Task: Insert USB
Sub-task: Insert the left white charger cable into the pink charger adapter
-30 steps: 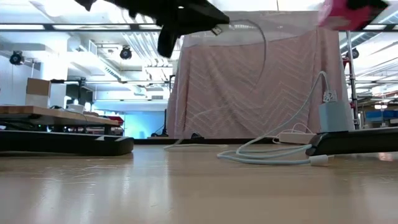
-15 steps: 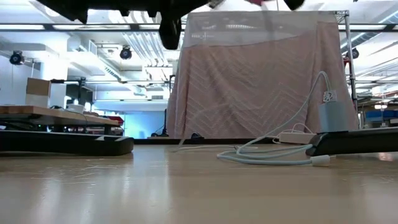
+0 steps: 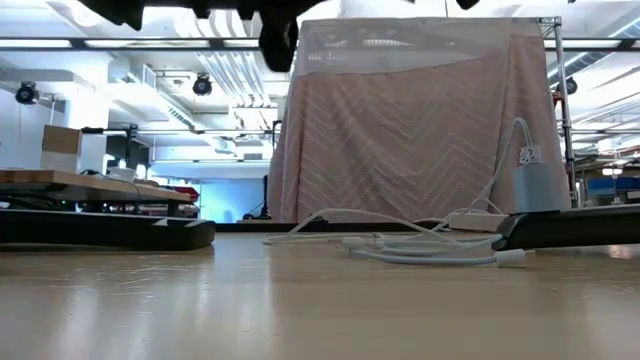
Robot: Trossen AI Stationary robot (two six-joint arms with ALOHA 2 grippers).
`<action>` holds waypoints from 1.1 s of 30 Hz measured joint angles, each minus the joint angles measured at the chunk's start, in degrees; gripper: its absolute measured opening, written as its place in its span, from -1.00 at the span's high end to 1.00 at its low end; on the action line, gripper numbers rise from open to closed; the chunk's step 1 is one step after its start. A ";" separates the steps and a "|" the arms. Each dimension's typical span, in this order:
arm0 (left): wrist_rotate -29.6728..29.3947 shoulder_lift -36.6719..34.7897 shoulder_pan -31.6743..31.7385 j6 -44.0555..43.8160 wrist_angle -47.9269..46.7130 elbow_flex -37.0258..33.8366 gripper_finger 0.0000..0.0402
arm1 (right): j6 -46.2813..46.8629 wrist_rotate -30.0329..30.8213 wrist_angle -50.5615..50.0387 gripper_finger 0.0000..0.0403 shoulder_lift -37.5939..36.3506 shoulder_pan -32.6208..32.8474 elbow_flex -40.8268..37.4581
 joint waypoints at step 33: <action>-11.43 27.24 -0.22 3.08 -59.98 36.74 0.28 | 12.23 -1.08 -16.39 0.31 -1.17 7.04 1.03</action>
